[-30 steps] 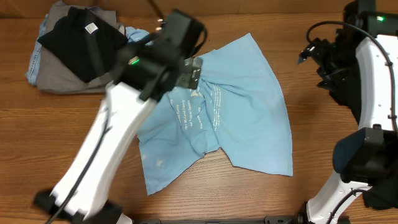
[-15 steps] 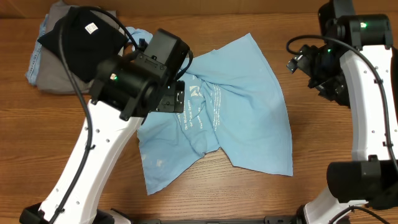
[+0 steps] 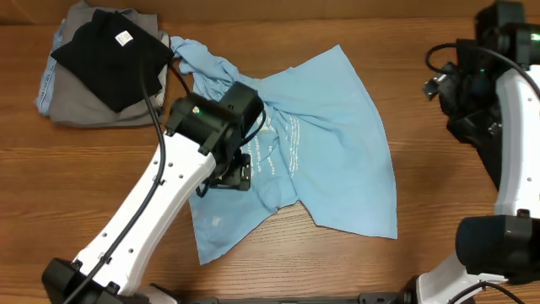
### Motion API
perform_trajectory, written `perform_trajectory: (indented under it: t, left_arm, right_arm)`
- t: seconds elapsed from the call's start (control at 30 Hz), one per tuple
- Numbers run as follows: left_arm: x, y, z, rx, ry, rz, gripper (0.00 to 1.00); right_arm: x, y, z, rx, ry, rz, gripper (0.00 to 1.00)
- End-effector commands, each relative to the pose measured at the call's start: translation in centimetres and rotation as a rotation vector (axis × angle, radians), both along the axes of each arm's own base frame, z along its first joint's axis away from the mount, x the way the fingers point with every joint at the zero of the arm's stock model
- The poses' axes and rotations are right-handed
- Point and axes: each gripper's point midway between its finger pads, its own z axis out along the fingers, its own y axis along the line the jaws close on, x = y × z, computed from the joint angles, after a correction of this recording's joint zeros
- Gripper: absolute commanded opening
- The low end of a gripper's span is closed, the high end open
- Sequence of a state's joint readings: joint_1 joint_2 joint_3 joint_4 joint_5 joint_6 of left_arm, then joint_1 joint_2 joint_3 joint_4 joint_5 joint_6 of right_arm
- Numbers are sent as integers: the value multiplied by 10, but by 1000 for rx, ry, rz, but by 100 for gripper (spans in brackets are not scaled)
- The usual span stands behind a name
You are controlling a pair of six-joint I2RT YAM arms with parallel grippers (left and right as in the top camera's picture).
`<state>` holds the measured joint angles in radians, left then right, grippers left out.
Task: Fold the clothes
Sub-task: 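Release the T-shirt and withdraw the right gripper to the right, then move the left gripper to the T-shirt's lower-left hem and grasp it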
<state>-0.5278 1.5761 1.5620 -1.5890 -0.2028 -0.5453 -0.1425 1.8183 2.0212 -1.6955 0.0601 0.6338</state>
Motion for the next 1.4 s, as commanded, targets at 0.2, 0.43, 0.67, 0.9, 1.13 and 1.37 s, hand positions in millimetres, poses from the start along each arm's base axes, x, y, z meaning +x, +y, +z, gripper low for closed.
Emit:
perform_trajectory:
  t: [0.2, 0.43, 0.67, 0.9, 1.13, 1.37]
  left_arm:
    - [-58, -4, -68, -110, 187, 84, 100]
    - [-86, 8, -117, -75, 266, 168, 100]
    - [-85, 23, -145, -74, 238, 292, 100]
    - [-90, 34, -166, -93, 245, 351, 100]
    - [-99, 39, -184, -95, 249, 360, 100]
    - [-103, 30, -193, -158, 263, 366, 91]
  right_arm:
    - [-4, -10, 4, 30, -16, 147, 100]
    - [0, -12, 5, 14, -33, 167, 100]
    - [4, -14, 5, 6, -50, 167, 100]
    - [6, -14, 6, 4, -56, 167, 100]
    - [4, -13, 5, 8, -46, 166, 100]
    - [-1, -12, 4, 18, -28, 162, 100]
